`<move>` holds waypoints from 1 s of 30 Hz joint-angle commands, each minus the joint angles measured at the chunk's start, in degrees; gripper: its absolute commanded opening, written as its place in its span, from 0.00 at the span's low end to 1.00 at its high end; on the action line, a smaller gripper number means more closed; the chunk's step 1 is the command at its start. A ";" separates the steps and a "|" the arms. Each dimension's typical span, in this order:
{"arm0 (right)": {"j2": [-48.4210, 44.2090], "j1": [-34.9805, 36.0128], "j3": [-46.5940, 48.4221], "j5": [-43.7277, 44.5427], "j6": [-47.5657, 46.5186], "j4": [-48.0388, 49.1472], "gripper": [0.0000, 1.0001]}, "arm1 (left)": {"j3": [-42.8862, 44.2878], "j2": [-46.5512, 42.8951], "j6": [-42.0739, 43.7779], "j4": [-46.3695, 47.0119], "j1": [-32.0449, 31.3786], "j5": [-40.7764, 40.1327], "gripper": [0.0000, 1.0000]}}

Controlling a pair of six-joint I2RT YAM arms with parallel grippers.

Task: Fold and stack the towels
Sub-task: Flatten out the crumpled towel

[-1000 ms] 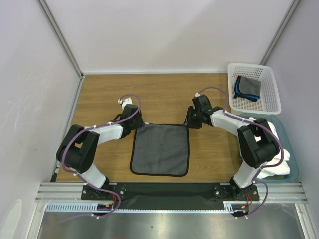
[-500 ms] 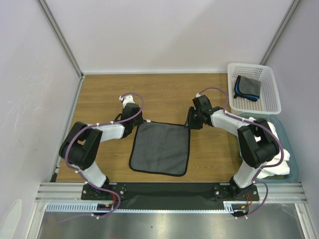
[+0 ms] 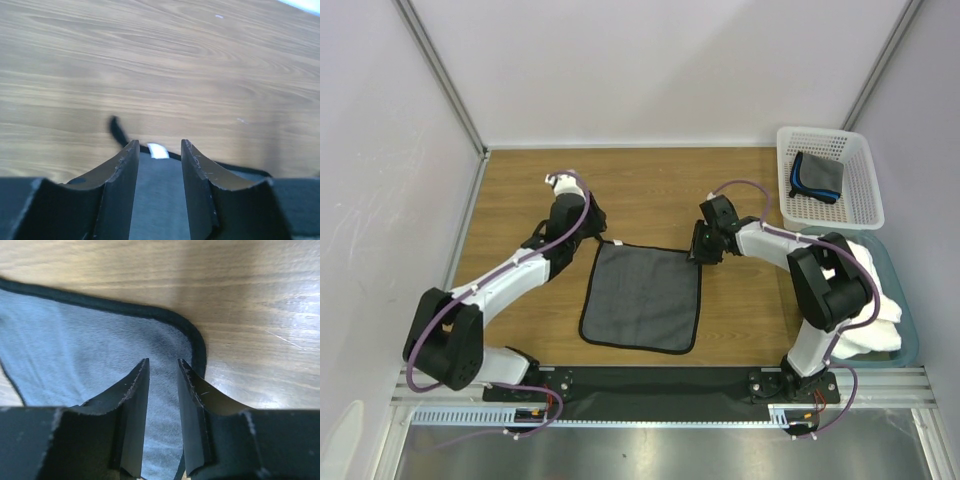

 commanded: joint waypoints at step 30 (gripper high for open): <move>9.26 -3.16 7.60 7.93 -3.41 0.27 0.31 | 7.55 25.91 -7.11 5.11 0.77 3.95 0.40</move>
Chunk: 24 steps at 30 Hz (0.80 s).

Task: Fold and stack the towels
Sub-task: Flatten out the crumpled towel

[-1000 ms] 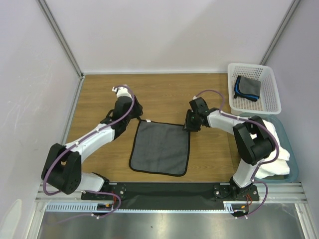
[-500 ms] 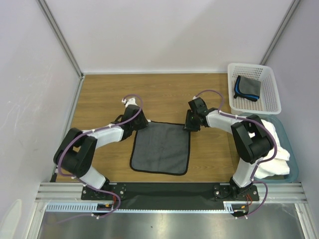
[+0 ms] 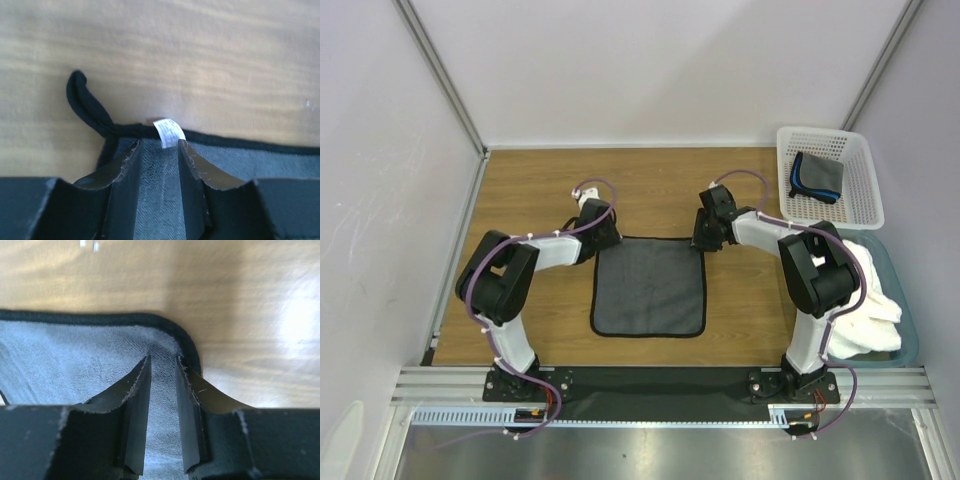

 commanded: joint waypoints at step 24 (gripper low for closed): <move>-3.32 -5.35 15.13 -5.16 -6.28 -5.52 0.37 | 16.55 -5.91 4.74 -14.26 2.16 5.24 0.50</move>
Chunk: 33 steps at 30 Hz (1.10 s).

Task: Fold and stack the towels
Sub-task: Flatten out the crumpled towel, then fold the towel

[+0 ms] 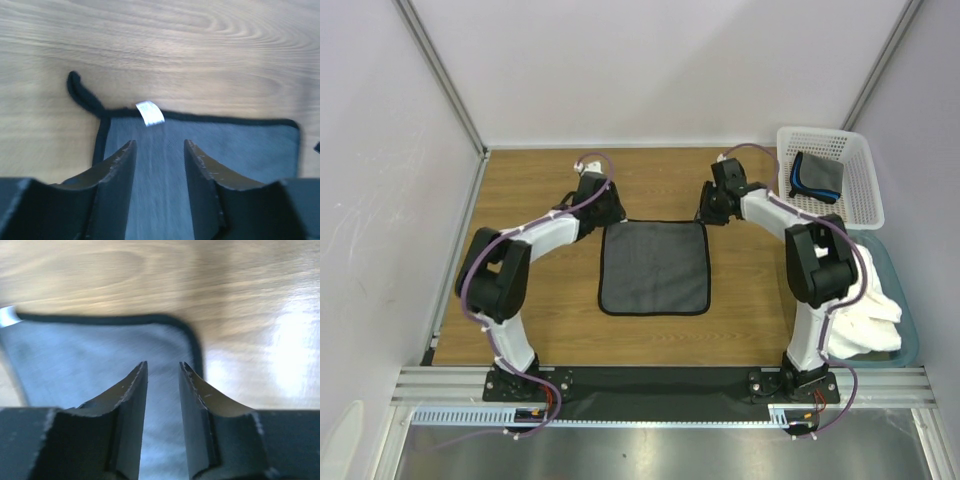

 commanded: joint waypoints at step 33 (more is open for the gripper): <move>-41.91 1.85 -48.50 -9.67 21.47 8.93 0.63 | -44.75 -48.88 -43.69 -16.89 -17.03 -7.60 0.51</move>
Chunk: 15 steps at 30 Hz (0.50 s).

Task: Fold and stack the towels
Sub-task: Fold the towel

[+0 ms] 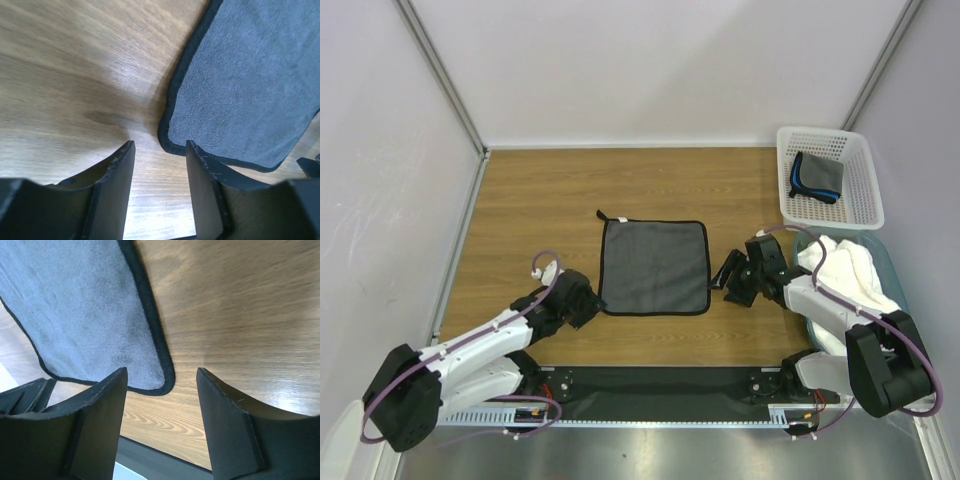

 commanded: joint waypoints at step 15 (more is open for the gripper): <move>-2.49 4.50 -4.04 3.24 6.26 4.00 0.56 | -1.68 4.32 -3.04 7.66 -2.35 -5.65 0.40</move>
